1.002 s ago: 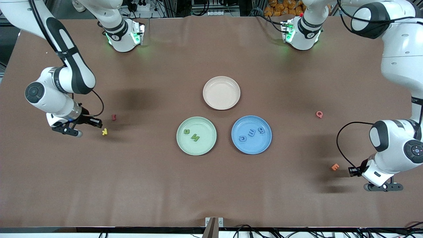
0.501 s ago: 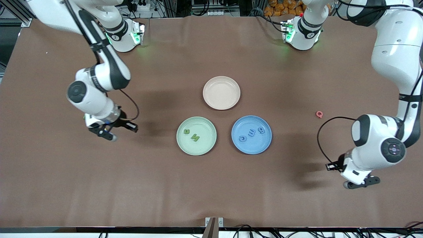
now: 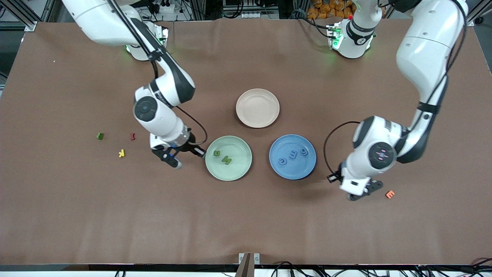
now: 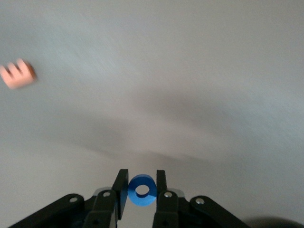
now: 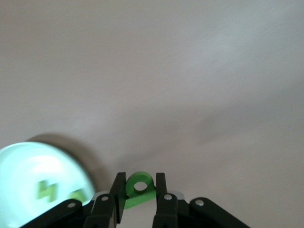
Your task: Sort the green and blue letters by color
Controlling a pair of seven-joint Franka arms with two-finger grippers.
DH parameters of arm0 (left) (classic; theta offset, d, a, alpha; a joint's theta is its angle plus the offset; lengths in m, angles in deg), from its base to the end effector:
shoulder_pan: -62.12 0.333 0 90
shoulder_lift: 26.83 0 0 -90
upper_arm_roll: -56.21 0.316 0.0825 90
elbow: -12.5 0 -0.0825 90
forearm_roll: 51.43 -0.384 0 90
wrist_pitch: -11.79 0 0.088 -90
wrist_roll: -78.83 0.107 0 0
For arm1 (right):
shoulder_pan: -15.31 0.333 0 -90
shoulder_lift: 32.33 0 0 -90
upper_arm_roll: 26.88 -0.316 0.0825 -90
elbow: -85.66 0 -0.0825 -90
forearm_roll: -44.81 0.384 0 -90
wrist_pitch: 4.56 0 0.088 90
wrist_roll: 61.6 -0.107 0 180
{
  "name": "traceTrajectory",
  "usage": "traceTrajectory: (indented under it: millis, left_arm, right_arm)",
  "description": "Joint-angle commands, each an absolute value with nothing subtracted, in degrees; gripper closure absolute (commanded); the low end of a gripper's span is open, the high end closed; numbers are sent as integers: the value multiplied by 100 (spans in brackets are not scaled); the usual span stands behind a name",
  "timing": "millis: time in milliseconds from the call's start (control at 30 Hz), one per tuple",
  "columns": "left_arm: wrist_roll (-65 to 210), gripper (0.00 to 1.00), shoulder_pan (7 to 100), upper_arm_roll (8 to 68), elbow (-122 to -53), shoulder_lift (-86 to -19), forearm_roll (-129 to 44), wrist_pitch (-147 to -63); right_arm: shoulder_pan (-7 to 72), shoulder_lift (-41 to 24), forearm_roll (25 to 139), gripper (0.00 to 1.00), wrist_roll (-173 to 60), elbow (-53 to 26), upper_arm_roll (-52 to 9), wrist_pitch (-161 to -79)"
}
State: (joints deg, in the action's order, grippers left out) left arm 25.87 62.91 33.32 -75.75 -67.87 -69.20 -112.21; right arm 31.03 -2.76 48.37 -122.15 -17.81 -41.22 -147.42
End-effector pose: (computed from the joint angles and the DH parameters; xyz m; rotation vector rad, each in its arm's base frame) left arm 0.6691 -0.2122 0.2525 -3.0523 -0.6907 0.0401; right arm 0.5878 0.3223 0.2843 -2.7584 0.8853 -0.0219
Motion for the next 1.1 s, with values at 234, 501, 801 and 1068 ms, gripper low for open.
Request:
traceTrajectory:
  millis: [234,501,801,1068]
  left_arm:
    - [949,100,5404,3327,-8066,-6507,-7015,-11468]
    - [561,92,5052,3327,-8066,-6542,-6971,-11521]
    - [649,0,5096,3327,-8066,-6559,-7006,-11529]
    - [1333,0,5280,3327,-8110,-6489,-7006,-11521]
  right_arm:
    - [3684,827,4297,87,-13322,-653,-4068,-14668]
    - [3746,907,4068,22,-13490,-680,-4077,-14651]
    - [3684,828,4051,0,-13490,-662,-4050,-14651]
    - [3316,591,3936,0,-13166,-732,-4042,-14379]
